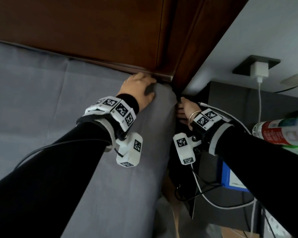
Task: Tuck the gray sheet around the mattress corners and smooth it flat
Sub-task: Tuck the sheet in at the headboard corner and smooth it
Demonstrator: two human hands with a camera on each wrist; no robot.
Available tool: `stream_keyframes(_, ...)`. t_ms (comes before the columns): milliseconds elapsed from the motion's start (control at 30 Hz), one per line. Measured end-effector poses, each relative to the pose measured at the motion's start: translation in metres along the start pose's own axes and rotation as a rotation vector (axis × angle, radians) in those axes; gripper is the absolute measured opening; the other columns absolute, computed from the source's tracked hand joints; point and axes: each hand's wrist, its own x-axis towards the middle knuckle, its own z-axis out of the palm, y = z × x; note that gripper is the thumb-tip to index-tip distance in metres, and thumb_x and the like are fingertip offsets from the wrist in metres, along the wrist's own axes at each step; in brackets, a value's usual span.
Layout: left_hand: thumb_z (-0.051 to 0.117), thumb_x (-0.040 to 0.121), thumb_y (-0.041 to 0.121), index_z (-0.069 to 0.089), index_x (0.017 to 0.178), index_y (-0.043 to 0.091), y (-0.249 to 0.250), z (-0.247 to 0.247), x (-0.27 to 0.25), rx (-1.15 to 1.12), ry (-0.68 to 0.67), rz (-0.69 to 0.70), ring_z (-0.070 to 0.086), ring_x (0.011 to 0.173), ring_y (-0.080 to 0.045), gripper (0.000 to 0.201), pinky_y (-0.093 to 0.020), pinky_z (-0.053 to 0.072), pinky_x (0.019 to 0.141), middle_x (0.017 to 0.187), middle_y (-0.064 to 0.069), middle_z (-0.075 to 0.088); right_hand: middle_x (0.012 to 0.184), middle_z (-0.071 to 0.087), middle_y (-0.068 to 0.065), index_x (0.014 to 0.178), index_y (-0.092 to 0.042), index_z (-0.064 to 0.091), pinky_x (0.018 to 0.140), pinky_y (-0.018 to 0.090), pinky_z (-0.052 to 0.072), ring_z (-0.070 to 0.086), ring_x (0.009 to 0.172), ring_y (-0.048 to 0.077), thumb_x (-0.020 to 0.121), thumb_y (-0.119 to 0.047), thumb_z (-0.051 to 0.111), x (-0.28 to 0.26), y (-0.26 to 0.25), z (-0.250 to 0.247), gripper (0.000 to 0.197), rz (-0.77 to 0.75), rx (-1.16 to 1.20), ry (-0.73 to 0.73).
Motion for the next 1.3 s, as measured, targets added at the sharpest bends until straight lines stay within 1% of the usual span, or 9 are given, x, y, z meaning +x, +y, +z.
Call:
stream_keyframes(133, 0.061, 0.082, 0.021, 0.063, 0.114, 0.019, 0.001, 0.004, -0.015, -0.091, 0.126, -0.063, 0.048, 0.116, -0.027, 0.032, -0.035, 0.042, 0.101, 0.122, -0.008, 0.051, 0.126, 0.061, 0.012, 0.124, -0.009, 0.057, 0.085, 0.034, 0.042, 0.058, 0.103, 0.024, 0.094, -0.045, 0.043, -0.028, -0.004, 0.002, 0.049, -0.103, 0.026, -0.03)
stream_keyframes(233, 0.064, 0.083, 0.02, 0.06, 0.12, 0.018, 0.0, 0.011, -0.023, -0.226, 0.027, -0.101, 0.055, 0.111, -0.021, 0.037, -0.015, 0.037, 0.09, 0.127, -0.007, 0.049, 0.139, 0.053, 0.0, 0.136, -0.023, 0.048, 0.101, 0.042, 0.042, 0.05, 0.125, 0.024, 0.071, -0.075, 0.049, -0.044, -0.008, 0.015, 0.083, -0.044, -0.012, -0.127)
stream_keyframes(333, 0.06, 0.087, 0.017, 0.059, 0.126, 0.016, -0.001, 0.011, -0.03, -0.32, 0.022, -0.135, 0.057, 0.113, -0.02, 0.038, -0.01, 0.033, 0.088, 0.137, -0.006, 0.046, 0.138, 0.053, -0.002, 0.135, -0.027, 0.048, 0.104, 0.051, 0.041, 0.051, 0.125, 0.024, 0.045, -0.085, 0.05, -0.035, -0.004, 0.019, 0.107, -0.021, 0.026, -0.119)
stream_keyframes(533, 0.051, 0.09, 0.008, 0.062, 0.121, 0.015, -0.003, 0.009, -0.065, -0.38, 0.087, -0.217, 0.056, 0.118, -0.021, 0.034, -0.018, 0.036, 0.1, 0.132, -0.007, 0.055, 0.139, 0.049, -0.002, 0.135, -0.03, 0.046, 0.093, 0.05, 0.044, 0.047, 0.126, 0.029, 0.078, -0.071, 0.045, -0.07, 0.027, 0.02, 0.07, 0.054, 0.035, -0.106)
stream_keyframes(700, 0.048, 0.088, 0.005, 0.064, 0.12, 0.014, -0.011, 0.024, -0.13, -0.44, 0.154, -0.397, 0.06, 0.114, -0.025, 0.036, -0.023, 0.04, 0.1, 0.128, -0.008, 0.06, 0.146, 0.041, 0.004, 0.142, -0.029, 0.033, 0.089, 0.047, 0.041, 0.042, 0.131, 0.035, 0.088, -0.06, 0.045, -0.118, 0.073, 0.028, 0.064, 0.072, -0.087, -0.188)
stream_keyframes(867, 0.048, 0.085, 0.004, 0.061, 0.122, 0.016, -0.013, 0.052, -0.22, -0.401, 0.297, -0.572, 0.054, 0.117, -0.029, 0.041, -0.028, 0.039, 0.1, 0.129, -0.01, 0.055, 0.156, 0.02, 0.016, 0.15, -0.009, 0.014, 0.113, 0.036, 0.024, 0.027, 0.141, 0.033, 0.087, -0.025, 0.058, -0.17, 0.093, 0.033, 0.078, -0.602, -0.644, 0.154)
stream_keyframes(967, 0.049, 0.083, 0.008, 0.056, 0.127, 0.02, -0.015, 0.079, -0.28, -0.378, 0.401, -0.685, 0.047, 0.124, -0.03, 0.046, -0.04, 0.039, 0.105, 0.135, -0.008, 0.049, 0.161, 0.006, 0.007, 0.151, -0.018, 0.013, 0.117, 0.039, 0.016, 0.007, 0.148, 0.025, 0.089, -0.029, 0.055, -0.195, 0.106, 0.053, 0.076, -0.942, -0.999, 0.04)
stream_keyframes(1167, 0.052, 0.087, 0.031, 0.022, 0.147, 0.033, -0.026, 0.145, -0.424, -0.261, 0.375, -1.058, 0.009, 0.148, -0.02, 0.067, -0.049, 0.016, 0.117, 0.16, 0.007, 0.008, 0.161, -0.009, -0.006, 0.151, -0.029, 0.004, 0.117, 0.052, -0.006, -0.014, 0.148, 0.019, 0.093, -0.051, 0.038, -0.231, 0.178, 0.112, 0.071, -1.065, -1.54, -0.307)
stream_keyframes(1300, 0.048, 0.089, 0.043, 0.014, 0.148, 0.037, -0.029, 0.192, -0.514, -0.333, 0.288, -1.232, 0.0, 0.149, -0.019, 0.069, -0.053, 0.011, 0.118, 0.161, 0.008, 0.0, 0.16, -0.014, -0.007, 0.151, -0.03, -0.002, 0.116, 0.054, -0.008, -0.019, 0.147, 0.021, 0.093, -0.052, 0.037, -0.273, 0.243, 0.139, 0.073, -1.122, -1.668, -0.451)
